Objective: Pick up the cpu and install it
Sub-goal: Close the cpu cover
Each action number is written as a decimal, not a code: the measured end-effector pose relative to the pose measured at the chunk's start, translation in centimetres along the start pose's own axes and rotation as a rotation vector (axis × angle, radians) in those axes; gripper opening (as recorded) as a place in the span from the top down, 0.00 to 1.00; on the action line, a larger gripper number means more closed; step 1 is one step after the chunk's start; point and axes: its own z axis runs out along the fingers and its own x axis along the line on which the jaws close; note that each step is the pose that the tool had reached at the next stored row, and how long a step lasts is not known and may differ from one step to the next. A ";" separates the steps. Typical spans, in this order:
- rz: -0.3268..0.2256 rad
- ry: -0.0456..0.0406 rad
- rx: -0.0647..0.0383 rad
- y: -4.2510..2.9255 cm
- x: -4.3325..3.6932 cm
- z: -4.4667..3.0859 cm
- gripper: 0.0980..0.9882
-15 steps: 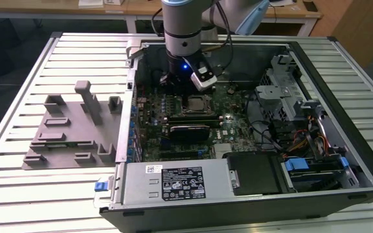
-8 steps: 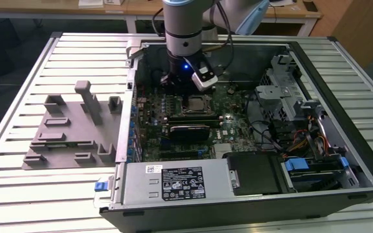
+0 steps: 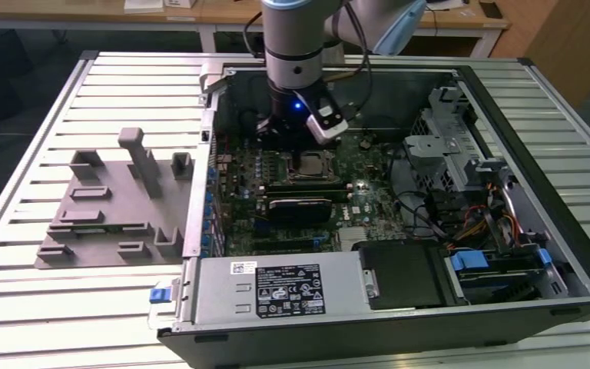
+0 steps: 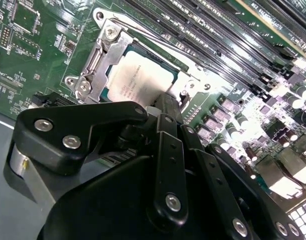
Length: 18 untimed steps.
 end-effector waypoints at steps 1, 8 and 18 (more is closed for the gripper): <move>0.000 0.0001 0.000 0.00 -0.04 0.00 0.99; 0.000 0.0001 -0.002 -0.01 -0.08 -0.45 0.99; 0.000 0.0002 -0.002 0.02 0.72 -0.07 0.99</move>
